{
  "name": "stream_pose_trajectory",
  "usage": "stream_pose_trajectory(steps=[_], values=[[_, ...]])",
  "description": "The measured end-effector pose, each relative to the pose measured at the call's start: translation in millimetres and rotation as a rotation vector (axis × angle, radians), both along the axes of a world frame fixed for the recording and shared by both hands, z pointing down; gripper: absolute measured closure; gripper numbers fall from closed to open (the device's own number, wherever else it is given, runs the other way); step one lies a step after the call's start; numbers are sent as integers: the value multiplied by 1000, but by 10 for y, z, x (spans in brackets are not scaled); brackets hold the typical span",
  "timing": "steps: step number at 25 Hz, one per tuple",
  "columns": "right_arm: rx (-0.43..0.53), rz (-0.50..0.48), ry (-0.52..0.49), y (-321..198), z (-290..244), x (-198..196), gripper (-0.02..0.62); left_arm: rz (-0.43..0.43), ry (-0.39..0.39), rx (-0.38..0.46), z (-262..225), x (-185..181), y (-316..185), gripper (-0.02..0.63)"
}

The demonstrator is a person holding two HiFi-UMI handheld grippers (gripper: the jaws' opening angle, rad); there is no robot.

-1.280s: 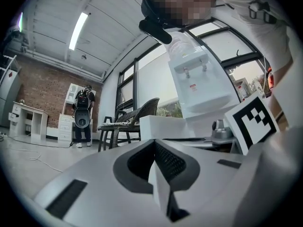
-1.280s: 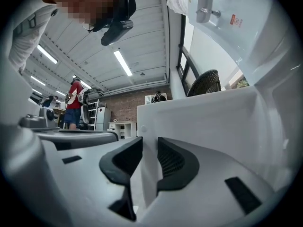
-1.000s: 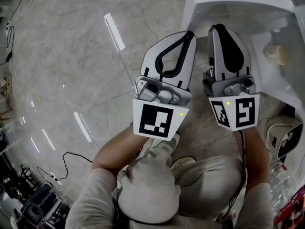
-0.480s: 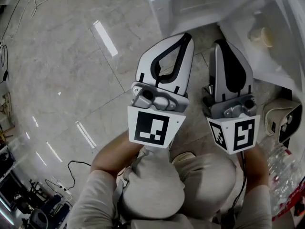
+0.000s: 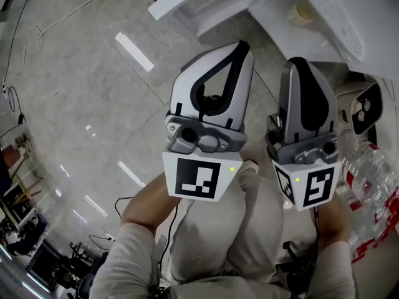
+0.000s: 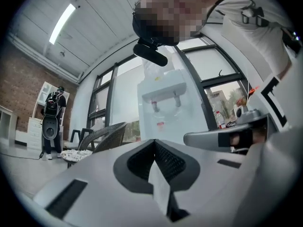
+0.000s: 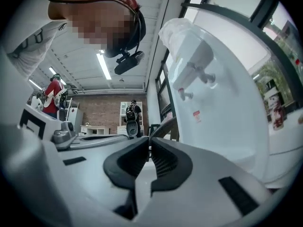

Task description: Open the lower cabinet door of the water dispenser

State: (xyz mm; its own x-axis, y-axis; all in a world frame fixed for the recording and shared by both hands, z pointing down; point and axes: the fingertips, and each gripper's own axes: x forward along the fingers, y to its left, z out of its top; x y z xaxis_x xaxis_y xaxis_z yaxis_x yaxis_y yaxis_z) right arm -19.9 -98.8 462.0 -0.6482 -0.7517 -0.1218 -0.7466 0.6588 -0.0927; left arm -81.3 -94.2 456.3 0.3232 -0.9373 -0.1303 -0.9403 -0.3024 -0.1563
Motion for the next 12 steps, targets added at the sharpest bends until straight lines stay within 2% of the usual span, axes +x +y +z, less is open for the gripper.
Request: stream_pose_trajectory(steps=[7, 12], values=[[-43, 86, -13, 404, -1456, 340, 566, 35, 26, -16, -1517, 226, 325, 606], [-58, 168, -27, 564, -2749, 674, 566, 63, 38, -34, -2782, 327, 538, 606]])
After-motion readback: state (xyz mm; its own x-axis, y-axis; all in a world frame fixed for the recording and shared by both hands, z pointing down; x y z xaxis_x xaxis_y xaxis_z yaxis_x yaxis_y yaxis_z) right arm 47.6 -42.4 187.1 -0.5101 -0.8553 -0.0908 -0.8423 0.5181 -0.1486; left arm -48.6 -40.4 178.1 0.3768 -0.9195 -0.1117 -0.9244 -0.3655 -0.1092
